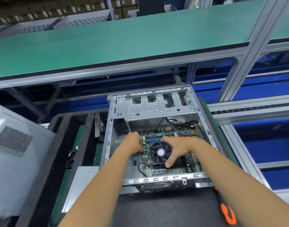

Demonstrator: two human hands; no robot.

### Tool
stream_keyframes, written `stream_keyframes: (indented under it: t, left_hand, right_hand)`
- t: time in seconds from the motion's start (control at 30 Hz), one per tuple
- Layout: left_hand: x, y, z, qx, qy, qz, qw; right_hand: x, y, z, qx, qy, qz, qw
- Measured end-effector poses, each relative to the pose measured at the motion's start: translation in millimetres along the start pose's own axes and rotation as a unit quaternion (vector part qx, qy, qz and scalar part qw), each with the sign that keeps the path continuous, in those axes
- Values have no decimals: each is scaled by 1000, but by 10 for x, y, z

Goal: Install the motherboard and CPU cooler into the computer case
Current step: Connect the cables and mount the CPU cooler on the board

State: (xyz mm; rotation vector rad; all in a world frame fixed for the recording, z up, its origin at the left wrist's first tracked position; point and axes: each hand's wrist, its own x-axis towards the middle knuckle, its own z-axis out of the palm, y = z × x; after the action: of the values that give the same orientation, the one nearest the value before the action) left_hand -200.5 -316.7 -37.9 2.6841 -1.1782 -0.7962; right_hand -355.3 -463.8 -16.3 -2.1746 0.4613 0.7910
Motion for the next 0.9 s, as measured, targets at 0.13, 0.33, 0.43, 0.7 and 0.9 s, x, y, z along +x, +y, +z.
stream_keyframes:
  t: [0.13, 0.33, 0.43, 0.7, 0.9]
  left_hand:
    - [-14, 19, -10, 21, -2, 8, 1000]
    - [-31, 27, 10, 69, 4, 50, 996]
    - [-18, 18, 3, 63, -1, 56, 996]
    - [6, 2, 38, 53, -25, 55, 997]
    - [1, 34, 45, 98, -6, 72, 993]
  right_hand:
    - [3, 2, 0, 3, -4, 1, 1000]
    - [-9, -11, -6, -1, -2, 1, 1000]
    - [-10, -15, -5, 3, -5, 0, 1000]
    - [-24, -18, -6, -6, 0, -7, 1000]
    - [-29, -26, -15, 1, -5, -8, 1000]
